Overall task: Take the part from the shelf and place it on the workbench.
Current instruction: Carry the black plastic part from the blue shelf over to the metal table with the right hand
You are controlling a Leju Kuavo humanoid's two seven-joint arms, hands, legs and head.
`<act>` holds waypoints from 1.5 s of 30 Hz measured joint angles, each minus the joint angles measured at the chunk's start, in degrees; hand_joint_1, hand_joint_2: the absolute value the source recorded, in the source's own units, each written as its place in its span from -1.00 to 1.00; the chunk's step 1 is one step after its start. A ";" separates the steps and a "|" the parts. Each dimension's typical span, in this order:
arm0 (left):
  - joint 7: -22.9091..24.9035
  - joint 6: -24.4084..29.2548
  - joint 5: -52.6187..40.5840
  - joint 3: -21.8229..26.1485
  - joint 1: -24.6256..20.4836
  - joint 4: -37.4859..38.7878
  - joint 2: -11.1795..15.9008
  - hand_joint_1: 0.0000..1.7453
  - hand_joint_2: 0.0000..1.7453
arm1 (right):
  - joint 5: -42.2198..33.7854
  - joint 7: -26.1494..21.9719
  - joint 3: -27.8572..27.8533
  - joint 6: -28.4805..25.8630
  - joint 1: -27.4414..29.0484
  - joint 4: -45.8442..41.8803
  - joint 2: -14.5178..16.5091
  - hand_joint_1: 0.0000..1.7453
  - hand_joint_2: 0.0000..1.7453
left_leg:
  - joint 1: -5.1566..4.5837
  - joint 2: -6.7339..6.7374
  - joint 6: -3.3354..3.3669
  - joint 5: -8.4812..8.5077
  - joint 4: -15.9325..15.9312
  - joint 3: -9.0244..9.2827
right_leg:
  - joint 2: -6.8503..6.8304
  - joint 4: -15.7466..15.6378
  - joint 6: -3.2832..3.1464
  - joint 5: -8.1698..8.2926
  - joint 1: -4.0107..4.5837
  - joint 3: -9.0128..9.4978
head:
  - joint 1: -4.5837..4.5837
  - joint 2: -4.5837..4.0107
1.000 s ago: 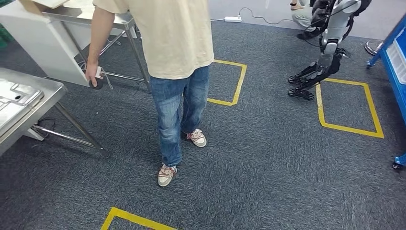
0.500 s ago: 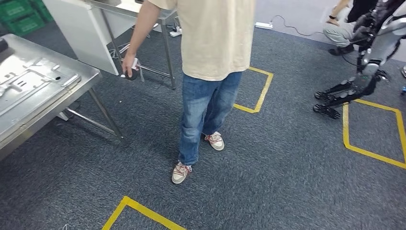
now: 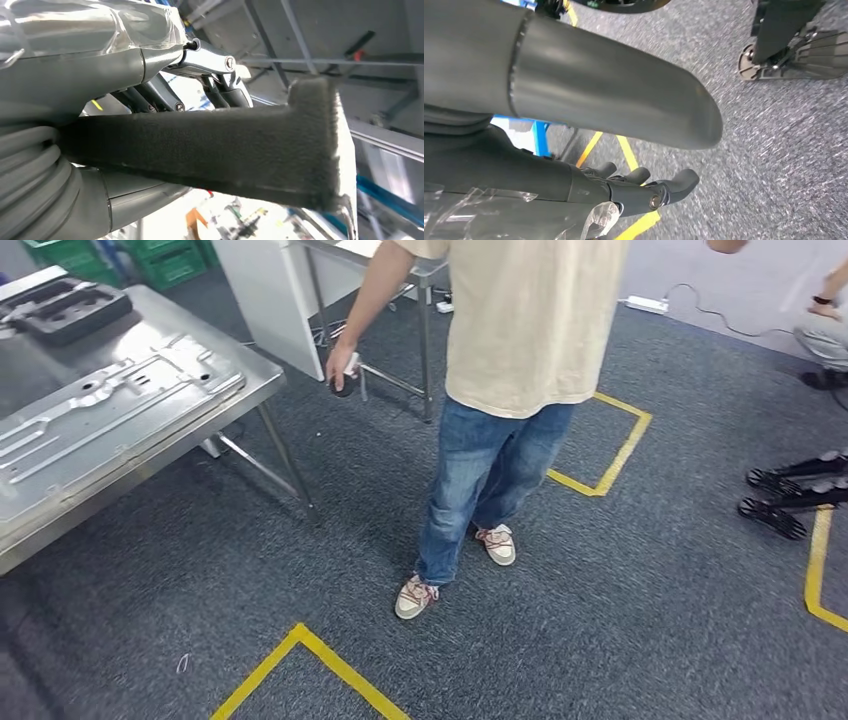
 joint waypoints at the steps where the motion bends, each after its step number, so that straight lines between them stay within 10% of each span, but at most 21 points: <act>1: 0.07 -0.01 0.02 -0.01 0.04 0.00 0.01 1.00 1.00 | 0.02 0.00 -0.01 0.05 0.11 0.00 0.01 -1.00 -1.00 | 0.08 0.24 -0.13 -0.31 1.93 -1.01 | -0.83 0.01 -0.01 -0.14 0.03 0.09 | -0.01 0.00; 5: 0.11 -0.03 0.09 0.00 0.03 0.00 0.01 1.00 1.00 | 0.26 0.00 -0.01 0.20 0.16 0.00 0.18 -1.00 -1.00 | 0.13 2.71 -0.31 5.79 -8.92 4.59 | -3.45 0.02 0.43 -0.87 -0.07 1.06 | -0.01 0.00; 8: 0.17 -0.04 0.16 0.01 0.00 0.00 0.07 1.00 1.00 | 0.40 0.00 -0.14 0.21 0.04 0.02 0.16 -1.00 -1.00 | -0.37 5.04 0.52 7.25 -14.67 7.36 | -4.67 0.06 1.21 -1.62 0.39 1.80 | 0.05 0.00; 11: 0.18 -0.05 0.21 0.03 0.09 0.00 0.13 1.00 1.00 | 0.42 0.00 -0.33 0.22 -0.36 0.02 0.16 -1.00 -1.00 | -0.42 3.08 1.80 7.22 -15.25 7.52 | -5.81 -0.15 2.14 -2.28 0.37 2.63 | 0.16 0.01; 15: 0.14 -0.06 0.17 0.01 -0.16 0.00 0.14 1.00 1.00 | 0.43 0.00 -0.37 0.24 -0.22 0.02 0.22 -1.00 -1.00 | -0.05 0.37 2.98 7.48 -15.61 7.90 | 0.56 10.63 2.91 -8.07 -0.08 -2.28 | 0.28 0.00; 17: 0.13 -0.08 0.19 -0.04 -0.08 0.00 0.13 1.00 1.00 | 0.43 0.00 -0.38 0.25 -0.06 0.02 0.26 -1.00 -1.00 | -0.09 -1.18 3.09 7.44 -15.59 7.94 | 1.44 17.31 2.99 -9.85 -0.10 -6.19 | 0.31 0.00; 19: 0.13 -0.08 0.21 -0.06 -0.05 0.00 0.11 1.00 1.00 | 0.44 0.04 -0.37 0.29 0.10 0.02 0.29 -1.00 -1.00 | -0.04 -2.98 3.06 7.36 -15.56 8.17 | 1.76 15.44 2.90 -6.93 -0.20 -6.26 | 0.31 0.00; 22: 0.14 -0.13 0.26 -0.04 -0.09 0.00 0.12 1.00 1.00 | 0.49 0.09 -0.38 0.33 0.33 0.03 0.28 -1.00 -1.00 | 0.00 -5.44 2.54 7.07 -15.42 8.38 | 5.29 3.53 2.61 -0.50 -0.57 -1.84 | 0.32 0.00; 25: 0.19 -0.20 0.52 -0.01 -0.14 0.00 0.15 1.00 1.00 | 0.62 0.09 -0.39 0.37 0.05 0.04 0.29 -1.00 -1.00 | 0.10 -7.46 1.52 7.13 -15.52 7.92 | 5.54 0.64 1.89 0.28 -0.44 -0.75 | 0.28 0.00; 27: 0.22 -0.22 0.67 0.06 -0.13 0.00 0.25 1.00 1.00 | 0.66 0.09 -0.40 0.39 -0.25 0.04 0.43 -1.00 -1.00 | 0.25 -6.06 0.90 6.73 -14.81 7.42 | 3.91 0.38 1.10 0.45 -0.41 -0.59 | 0.23 0.00; 30: 0.29 -0.26 0.74 0.11 -0.34 0.00 0.45 1.00 1.00 | 0.70 0.09 -0.40 0.41 -0.11 0.04 0.52 -1.00 -1.00 | 0.14 -0.50 0.18 2.03 -6.11 3.30 | 1.52 0.15 0.22 0.43 -0.42 -0.41 | 0.08 0.00; 33: 0.40 -0.31 0.78 0.05 -0.28 0.00 0.46 1.00 1.00 | 0.71 0.09 -0.40 0.62 0.14 0.05 0.57 -1.00 -1.00 | 0.38 0.45 -0.27 -0.37 1.91 -0.75 | -0.79 0.17 0.06 0.11 -0.33 -0.25 | 0.04 0.00; 38: 0.41 -0.34 0.80 0.07 -0.32 0.00 0.46 1.00 1.00 | 0.66 0.09 -0.40 1.00 0.06 0.05 0.83 -1.00 -1.00 | 0.12 4.65 0.16 6.73 -14.18 7.39 | -3.88 0.17 1.05 -0.99 -0.02 1.15 | 0.08 0.00; 41: 0.44 -0.33 0.81 0.10 -0.28 -0.01 0.50 1.00 1.00 | 0.62 0.09 -0.40 1.08 -0.25 0.04 0.83 -1.00 -1.00 | -0.15 3.34 1.35 6.97 -15.31 7.73 | -5.66 -0.21 2.02 -1.49 0.20 1.95 | 0.19 0.00; 45: 0.55 -0.34 0.81 0.14 -0.29 -0.01 0.60 1.00 1.00 | 0.64 0.09 -0.42 1.21 -0.26 0.06 0.89 -1.00 -1.00 | 0.35 0.54 2.55 7.41 -15.86 8.12 | -0.37 7.53 3.07 -6.29 -0.35 -1.04 | 0.30 0.00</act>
